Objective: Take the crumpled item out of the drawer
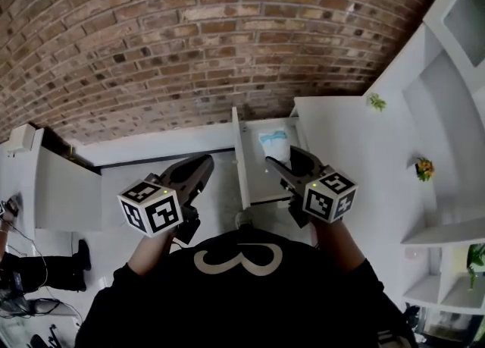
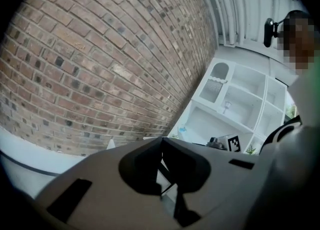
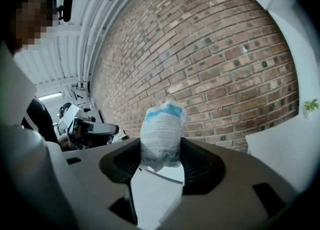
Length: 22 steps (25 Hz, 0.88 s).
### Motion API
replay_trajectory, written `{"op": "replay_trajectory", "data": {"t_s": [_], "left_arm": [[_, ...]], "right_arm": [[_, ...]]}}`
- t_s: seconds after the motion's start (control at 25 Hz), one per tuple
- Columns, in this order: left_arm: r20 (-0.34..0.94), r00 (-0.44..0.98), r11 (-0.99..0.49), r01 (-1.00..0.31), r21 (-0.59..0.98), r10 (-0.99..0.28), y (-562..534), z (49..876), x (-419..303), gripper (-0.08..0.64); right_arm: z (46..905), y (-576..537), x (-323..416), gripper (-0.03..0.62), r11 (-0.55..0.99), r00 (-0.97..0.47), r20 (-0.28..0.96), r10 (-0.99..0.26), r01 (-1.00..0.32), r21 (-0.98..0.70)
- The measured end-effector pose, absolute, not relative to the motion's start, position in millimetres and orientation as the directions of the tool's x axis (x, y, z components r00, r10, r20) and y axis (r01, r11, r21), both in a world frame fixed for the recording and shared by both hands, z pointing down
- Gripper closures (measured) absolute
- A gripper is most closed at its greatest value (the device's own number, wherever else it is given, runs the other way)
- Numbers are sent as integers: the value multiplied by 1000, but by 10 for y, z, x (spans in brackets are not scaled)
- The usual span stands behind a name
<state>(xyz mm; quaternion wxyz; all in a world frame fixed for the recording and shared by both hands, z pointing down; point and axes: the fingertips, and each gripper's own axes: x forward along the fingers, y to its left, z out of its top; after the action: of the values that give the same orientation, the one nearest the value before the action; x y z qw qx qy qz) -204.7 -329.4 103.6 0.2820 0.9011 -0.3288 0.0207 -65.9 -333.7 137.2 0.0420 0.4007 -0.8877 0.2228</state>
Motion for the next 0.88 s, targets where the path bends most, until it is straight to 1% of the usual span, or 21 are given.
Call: {"op": "replay_trajectory", "data": {"t_s": [0.24,0.44,0.6,0.88], "left_arm": [[179,806,-689,-579,435,-564,-3125,777,-1987,557],[151,820,-720,-560,411,-551,-3016,630,-1957,557],[144,830,-732,-546,408,-539,-2969,615,-1895,557],[151,840,-738,-532,415,-520,-2921,629,-1843,557]], "right_arm": [[951,-3093,-651,354,602,-674,174,-718,-727,-332],[734,-2911,-658,356,619,-678,132,-723,-721,-311],[674,-2834,-600,357,617,-670,114,-733,-727,-301],[671,-2784,-598,357,614,-667,118,-736,-731,-298]]}}
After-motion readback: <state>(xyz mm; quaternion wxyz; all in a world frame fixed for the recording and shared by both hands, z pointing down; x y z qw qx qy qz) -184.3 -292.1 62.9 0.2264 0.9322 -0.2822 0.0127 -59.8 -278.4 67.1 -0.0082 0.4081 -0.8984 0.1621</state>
